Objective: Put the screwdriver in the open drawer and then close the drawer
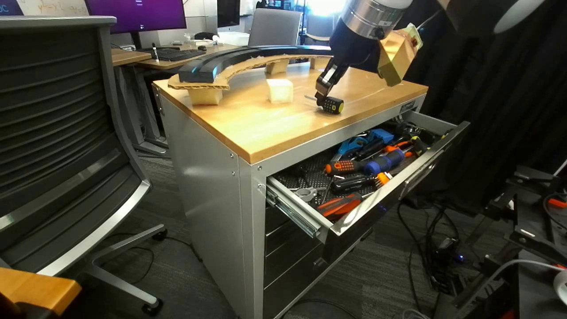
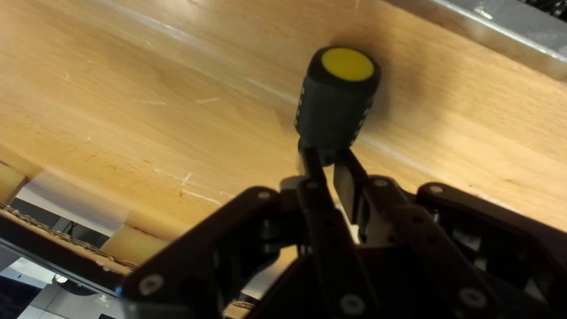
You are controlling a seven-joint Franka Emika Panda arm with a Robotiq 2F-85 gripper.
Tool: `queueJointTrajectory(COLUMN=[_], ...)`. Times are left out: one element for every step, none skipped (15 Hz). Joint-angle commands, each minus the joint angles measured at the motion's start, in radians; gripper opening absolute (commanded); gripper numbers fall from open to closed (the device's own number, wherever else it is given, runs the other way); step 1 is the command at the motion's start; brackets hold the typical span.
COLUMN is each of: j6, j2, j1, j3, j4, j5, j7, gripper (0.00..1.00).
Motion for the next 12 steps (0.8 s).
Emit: queueJointTrajectory(j6=[0.032, 0.039, 0.028, 0.034, 0.038, 0.035, 0.045, 0.053, 0.062, 0.081, 0.11, 0.141], j2=[-0.068, -0.084, -0.104, -0.116, -0.131, -0.147, -0.158, -0.168, -0.176, -0.186, -0.198, -0.205], j1=[-0.02, -0.022, -0.019, -0.021, -0.021, -0.019, -0.018, -0.016, -0.013, -0.011, -0.007, -0.004], j3=[-0.026, -0.032, -0.033, -0.035, -0.035, -0.034, -0.034, -0.034, -0.028, -0.026, -0.021, -0.015], j4=[-0.19, -0.211, -0.234, -0.254, -0.275, -0.298, -0.316, -0.33, -0.338, -0.349, -0.357, -0.367], j5=[-0.051, -0.064, -0.068, -0.074, -0.078, -0.078, -0.082, -0.093, -0.088, -0.095, -0.108, -0.111], j7=[0.07, 0.088, 0.098, 0.109, 0.118, 0.124, 0.135, 0.15, 0.15, 0.16, 0.174, 0.185], gripper=[0.14, 0.14, 0.15, 0.15, 0.15, 0.15, 0.14, 0.14, 0.15, 0.26, 0.4, 0.45])
